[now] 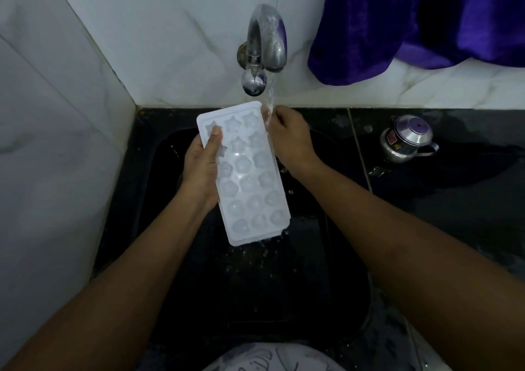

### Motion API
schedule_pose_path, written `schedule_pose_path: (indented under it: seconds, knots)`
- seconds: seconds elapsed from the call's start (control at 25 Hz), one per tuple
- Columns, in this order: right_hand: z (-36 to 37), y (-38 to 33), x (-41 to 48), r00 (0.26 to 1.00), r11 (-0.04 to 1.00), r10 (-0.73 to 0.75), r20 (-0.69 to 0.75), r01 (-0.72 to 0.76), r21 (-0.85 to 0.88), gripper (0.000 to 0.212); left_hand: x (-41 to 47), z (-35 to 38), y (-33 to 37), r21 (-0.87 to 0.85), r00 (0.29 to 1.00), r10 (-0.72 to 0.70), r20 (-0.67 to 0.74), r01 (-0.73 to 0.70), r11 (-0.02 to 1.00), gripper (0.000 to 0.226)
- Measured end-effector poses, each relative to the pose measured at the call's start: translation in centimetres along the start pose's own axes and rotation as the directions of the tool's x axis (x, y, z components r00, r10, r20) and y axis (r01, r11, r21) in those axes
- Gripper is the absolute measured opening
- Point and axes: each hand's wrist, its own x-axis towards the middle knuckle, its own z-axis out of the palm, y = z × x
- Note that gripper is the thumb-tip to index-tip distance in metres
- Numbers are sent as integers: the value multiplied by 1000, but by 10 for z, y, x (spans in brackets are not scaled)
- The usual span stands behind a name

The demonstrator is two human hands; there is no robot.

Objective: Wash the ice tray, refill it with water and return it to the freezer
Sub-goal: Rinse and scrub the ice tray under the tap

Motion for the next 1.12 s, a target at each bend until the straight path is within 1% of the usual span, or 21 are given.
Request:
schedule_pose_path:
  seconds: [0.04,0.08,0.2,0.28,0.36,0.44,0.52,0.56,0.64,0.68,0.72,0.8,0.88,0.96,1.04,1.12]
  knots:
    - [2,0,-1,999,998,26,20,-27,61,40,2,0,3,-28,1000,8,-4,-8,1000,49]
    - [5,1,-7,998,992,19,55,-25,121,37,6,0,7,-66,1000,10,-19,-11,998,49]
    - [8,20,-45,985,976,-80,153,46,214,25,18,-6,20,-129,995,12,-100,-25,991,51]
    - [2,42,-72,970,965,-85,229,24,260,29,22,-15,22,-119,992,1,-128,-17,993,51]
    - [-3,58,-89,961,959,20,275,-96,267,28,19,-16,17,-83,991,-15,-134,4,997,50]
    - [-4,53,-84,945,931,155,287,-237,277,27,12,-3,8,-11,993,-16,-120,15,1000,46]
    - [-6,37,-62,939,883,239,247,-317,347,39,-1,16,-9,62,997,-42,-66,46,997,42]
    - [-7,29,-51,938,865,274,214,-337,372,40,-7,23,-17,80,997,-70,-34,72,994,43]
    - [-12,25,-42,932,869,340,129,-363,337,39,-13,32,-25,91,988,-154,-29,156,984,53]
    - [-15,29,-45,933,877,351,83,-358,321,39,-11,33,-24,133,984,-175,-44,179,975,56]
    - [-17,35,-50,940,884,339,44,-334,328,39,-7,33,-21,204,986,-158,-50,165,965,55]
    - [-20,46,-61,956,879,294,-2,-270,394,37,1,32,-14,303,997,-68,-32,75,950,44]
    - [-22,45,-61,958,862,283,-52,-230,452,36,6,37,-10,260,1000,0,7,-2,966,30]
    - [-24,38,-51,940,839,316,-126,-215,499,35,3,39,-13,195,998,62,32,-67,979,22]
    - [-27,28,-37,922,832,340,-185,-203,516,35,-6,34,-22,201,989,123,87,-138,970,21]
    - [-33,22,-27,909,832,348,-231,-186,523,35,-17,25,-30,219,974,148,171,-184,958,24]
